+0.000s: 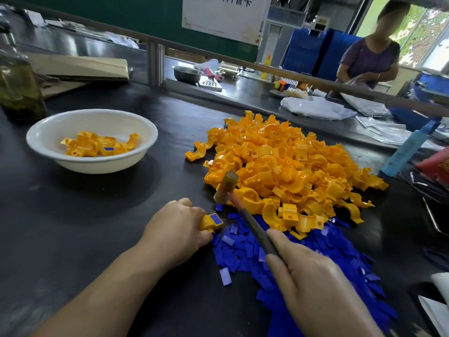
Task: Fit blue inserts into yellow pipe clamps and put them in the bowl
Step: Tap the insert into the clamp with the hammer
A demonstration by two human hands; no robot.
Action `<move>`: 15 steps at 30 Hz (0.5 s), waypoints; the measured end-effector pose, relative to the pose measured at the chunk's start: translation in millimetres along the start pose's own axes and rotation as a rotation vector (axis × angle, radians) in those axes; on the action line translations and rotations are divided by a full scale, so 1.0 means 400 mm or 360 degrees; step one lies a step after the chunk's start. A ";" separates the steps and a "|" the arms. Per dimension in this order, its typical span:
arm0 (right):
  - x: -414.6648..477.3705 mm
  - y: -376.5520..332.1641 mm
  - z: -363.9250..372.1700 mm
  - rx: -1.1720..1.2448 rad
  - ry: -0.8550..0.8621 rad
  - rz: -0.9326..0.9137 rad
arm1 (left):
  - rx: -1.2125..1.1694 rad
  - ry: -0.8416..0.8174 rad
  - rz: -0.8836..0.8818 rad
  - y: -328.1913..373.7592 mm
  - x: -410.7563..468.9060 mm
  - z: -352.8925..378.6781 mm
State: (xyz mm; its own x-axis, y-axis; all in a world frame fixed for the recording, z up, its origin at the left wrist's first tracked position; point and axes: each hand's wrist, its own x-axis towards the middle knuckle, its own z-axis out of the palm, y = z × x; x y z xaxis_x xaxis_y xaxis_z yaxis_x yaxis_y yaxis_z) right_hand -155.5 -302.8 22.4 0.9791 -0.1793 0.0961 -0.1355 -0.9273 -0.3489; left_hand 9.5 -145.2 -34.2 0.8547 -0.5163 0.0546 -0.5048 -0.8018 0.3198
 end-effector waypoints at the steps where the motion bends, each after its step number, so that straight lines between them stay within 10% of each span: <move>1: 0.004 -0.007 0.011 -0.0038 -0.0063 0.0006 | -0.0001 -0.0004 -0.0009 0.000 0.000 -0.001; 7: 0.002 0.019 -0.023 0.0082 -0.0139 0.0106 | 0.0008 -0.0025 -0.0026 0.003 -0.003 -0.006; 15: 0.016 0.176 -0.109 0.0085 0.0540 0.0619 | -0.0005 -0.0068 -0.0074 0.006 -0.007 -0.013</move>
State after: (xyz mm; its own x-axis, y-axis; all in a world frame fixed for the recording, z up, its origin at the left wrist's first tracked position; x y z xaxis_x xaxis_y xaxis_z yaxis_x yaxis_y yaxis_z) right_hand -165.3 -383.7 39.1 0.7526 -0.6117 0.2436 -0.4629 -0.7546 -0.4651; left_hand 6.6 -144.3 -28.5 0.8713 -0.4907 -0.0006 -0.4641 -0.8245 0.3238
